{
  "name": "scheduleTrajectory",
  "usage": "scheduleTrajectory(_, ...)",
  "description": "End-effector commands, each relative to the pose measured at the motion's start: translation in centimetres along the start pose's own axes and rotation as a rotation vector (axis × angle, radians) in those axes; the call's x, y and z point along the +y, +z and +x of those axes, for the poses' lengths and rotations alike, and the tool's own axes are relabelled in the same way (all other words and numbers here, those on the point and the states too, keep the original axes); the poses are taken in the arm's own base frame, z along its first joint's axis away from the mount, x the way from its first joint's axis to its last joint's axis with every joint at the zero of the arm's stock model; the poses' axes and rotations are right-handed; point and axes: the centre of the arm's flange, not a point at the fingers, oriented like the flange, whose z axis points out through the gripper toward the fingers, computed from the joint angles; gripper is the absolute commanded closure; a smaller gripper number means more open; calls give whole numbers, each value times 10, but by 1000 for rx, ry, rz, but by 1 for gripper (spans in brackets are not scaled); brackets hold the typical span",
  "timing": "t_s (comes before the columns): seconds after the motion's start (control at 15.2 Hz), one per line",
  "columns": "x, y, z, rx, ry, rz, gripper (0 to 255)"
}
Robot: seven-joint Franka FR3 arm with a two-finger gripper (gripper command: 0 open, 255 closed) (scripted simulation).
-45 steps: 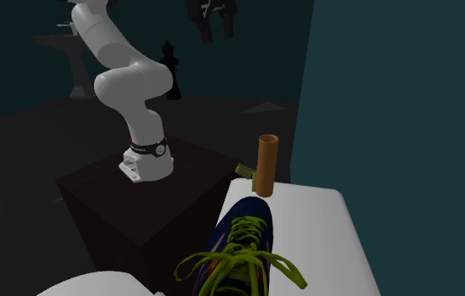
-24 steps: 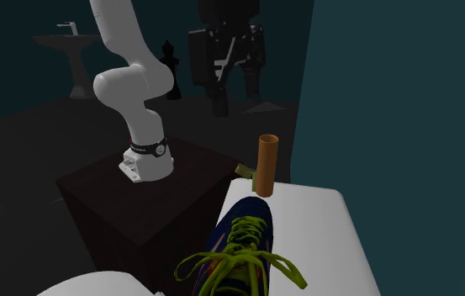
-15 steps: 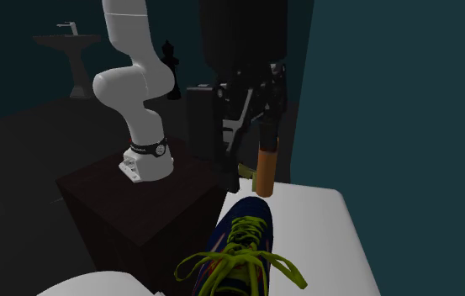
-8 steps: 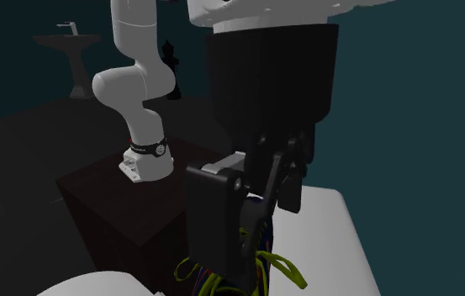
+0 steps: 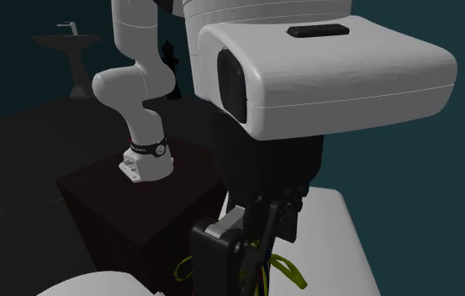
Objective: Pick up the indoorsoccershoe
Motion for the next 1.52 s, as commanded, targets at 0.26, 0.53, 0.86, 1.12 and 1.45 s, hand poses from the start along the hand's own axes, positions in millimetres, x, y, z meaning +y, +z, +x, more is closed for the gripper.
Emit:
scheduleTrajectory(0.26, 0, 1, 0, 0, 0, 0, 255)
scheduleTrajectory(0.53, 0, 1, -1, 0, 0, 0, 255)
scheduleTrajectory(0.86, 1, -19, 2, 1, 0, 0, 255)
scheduleTrajectory(1.12, 2, -40, 4, 1, 0, 0, 255)
scheduleTrajectory(1.45, 2, -66, 7, 1, 0, 0, 255)
